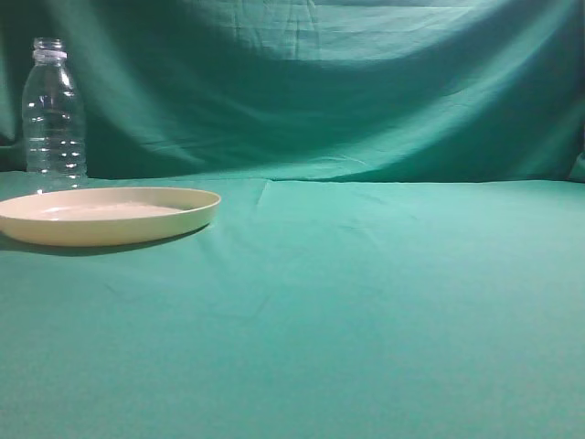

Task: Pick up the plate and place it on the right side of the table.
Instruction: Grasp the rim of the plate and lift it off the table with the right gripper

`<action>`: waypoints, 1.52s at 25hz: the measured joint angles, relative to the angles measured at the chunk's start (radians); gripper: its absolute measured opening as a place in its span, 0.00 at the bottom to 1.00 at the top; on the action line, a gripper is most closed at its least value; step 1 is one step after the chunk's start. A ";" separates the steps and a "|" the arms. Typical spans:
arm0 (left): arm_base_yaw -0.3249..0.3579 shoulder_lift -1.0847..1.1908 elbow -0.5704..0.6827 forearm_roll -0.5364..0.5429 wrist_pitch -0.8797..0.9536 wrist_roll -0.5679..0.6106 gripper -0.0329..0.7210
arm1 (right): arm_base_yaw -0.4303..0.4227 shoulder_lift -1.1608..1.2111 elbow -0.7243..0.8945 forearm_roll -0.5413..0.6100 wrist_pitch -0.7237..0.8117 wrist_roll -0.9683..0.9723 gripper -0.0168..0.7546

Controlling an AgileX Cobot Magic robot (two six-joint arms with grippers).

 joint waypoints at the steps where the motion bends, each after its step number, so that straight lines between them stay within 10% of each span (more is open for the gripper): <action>1: 0.000 0.000 0.000 0.000 0.000 0.000 0.04 | 0.000 0.044 -0.037 0.009 0.021 -0.011 0.02; 6: 0.000 0.000 0.000 0.000 0.000 0.000 0.04 | 0.066 0.252 -0.204 -0.029 0.062 0.040 0.02; 15: 0.000 0.000 0.000 0.000 0.000 0.000 0.04 | 0.447 0.633 -0.525 -0.485 0.145 0.487 0.02; 25: 0.000 0.000 0.000 0.000 0.000 0.000 0.04 | 0.576 1.034 -0.921 -0.506 0.165 0.462 0.02; 34: 0.000 0.000 0.000 0.000 0.000 0.000 0.04 | 0.576 1.280 -1.138 -0.508 0.120 0.450 0.72; 38: 0.000 0.000 0.000 0.000 0.000 0.000 0.04 | 0.576 1.336 -1.141 -0.512 0.055 0.450 0.75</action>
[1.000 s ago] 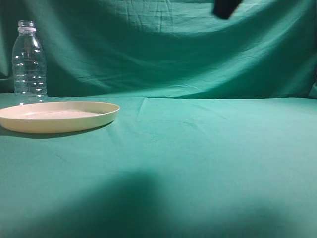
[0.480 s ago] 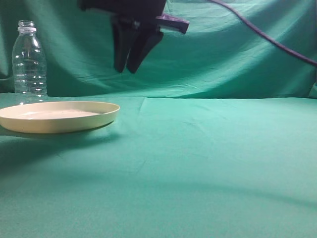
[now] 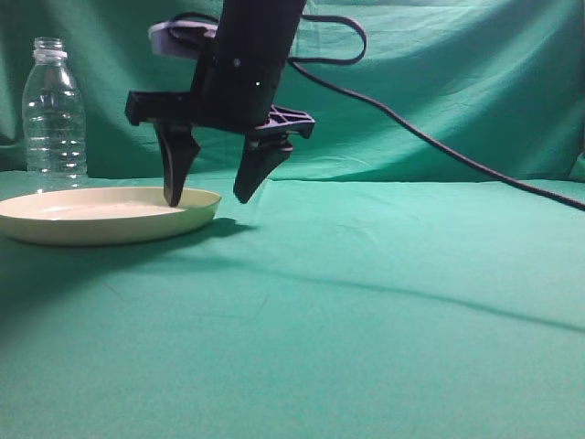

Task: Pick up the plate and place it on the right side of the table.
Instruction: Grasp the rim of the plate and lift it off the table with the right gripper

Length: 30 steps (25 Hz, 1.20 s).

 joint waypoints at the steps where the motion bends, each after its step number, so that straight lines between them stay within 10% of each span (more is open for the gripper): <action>1: 0.000 0.000 0.000 0.000 0.000 0.000 0.04 | 0.000 0.015 0.000 0.000 -0.017 0.000 0.75; 13: 0.000 0.000 0.000 0.000 0.000 0.000 0.04 | 0.000 0.076 -0.014 0.000 -0.104 -0.029 0.59; 19: 0.000 0.000 0.000 0.000 0.000 0.000 0.04 | -0.003 0.076 -0.020 -0.039 -0.109 -0.017 0.10; 30: 0.000 0.000 0.000 0.000 0.000 0.000 0.04 | -0.006 -0.072 -0.164 -0.348 0.295 0.097 0.02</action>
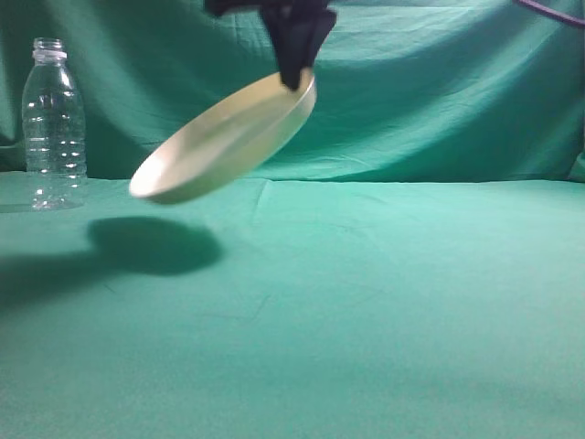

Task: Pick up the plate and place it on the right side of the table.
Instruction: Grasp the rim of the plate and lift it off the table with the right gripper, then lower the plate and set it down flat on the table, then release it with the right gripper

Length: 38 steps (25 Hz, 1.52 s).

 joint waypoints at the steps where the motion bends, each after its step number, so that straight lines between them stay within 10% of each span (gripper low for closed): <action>1: 0.000 0.000 0.000 0.000 0.000 0.000 0.04 | -0.004 -0.018 0.000 -0.007 0.023 0.000 0.02; 8: 0.000 0.000 0.000 0.000 0.000 0.000 0.04 | -0.153 -0.204 0.104 -0.010 0.087 0.000 0.02; 20: 0.000 0.000 0.000 0.000 0.000 0.000 0.04 | -0.585 -0.544 0.735 0.053 -0.194 0.002 0.02; 31: 0.000 0.000 0.000 0.000 0.000 0.000 0.04 | -0.639 -0.423 0.969 0.085 -0.525 0.004 0.02; 34: 0.000 0.000 0.000 0.000 0.000 0.000 0.04 | -0.639 -0.392 0.969 0.085 -0.532 0.006 0.08; 38: 0.000 0.000 0.000 0.000 0.000 0.000 0.04 | -0.639 -0.389 0.969 0.085 -0.523 0.013 0.41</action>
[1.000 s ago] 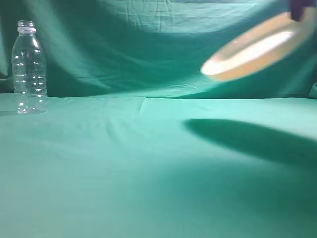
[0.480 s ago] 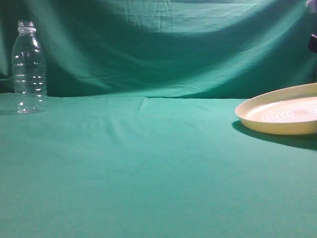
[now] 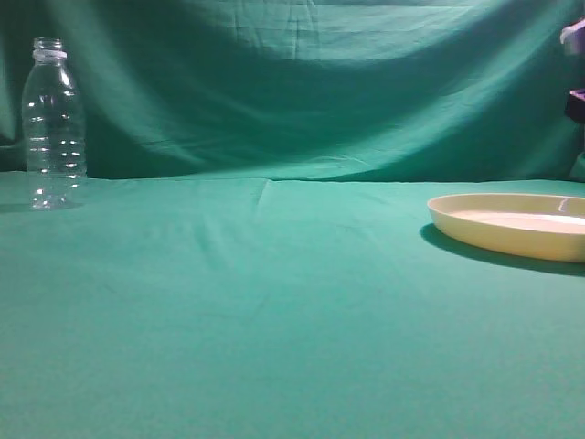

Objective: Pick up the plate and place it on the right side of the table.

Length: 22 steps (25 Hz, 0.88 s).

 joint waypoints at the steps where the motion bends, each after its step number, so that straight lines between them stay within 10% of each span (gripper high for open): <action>1: 0.000 0.000 0.000 0.000 0.000 0.000 0.04 | 0.000 -0.014 -0.006 0.000 0.024 0.011 0.49; 7: 0.000 0.000 0.000 0.000 0.000 0.000 0.04 | 0.000 -0.161 -0.090 0.035 0.212 0.039 0.57; 14: 0.000 0.000 0.000 0.000 0.000 0.000 0.04 | 0.000 -0.463 -0.097 0.192 0.361 -0.059 0.02; 22: 0.000 0.000 0.000 0.000 0.000 0.000 0.04 | 0.000 -0.869 0.014 0.401 0.393 -0.217 0.02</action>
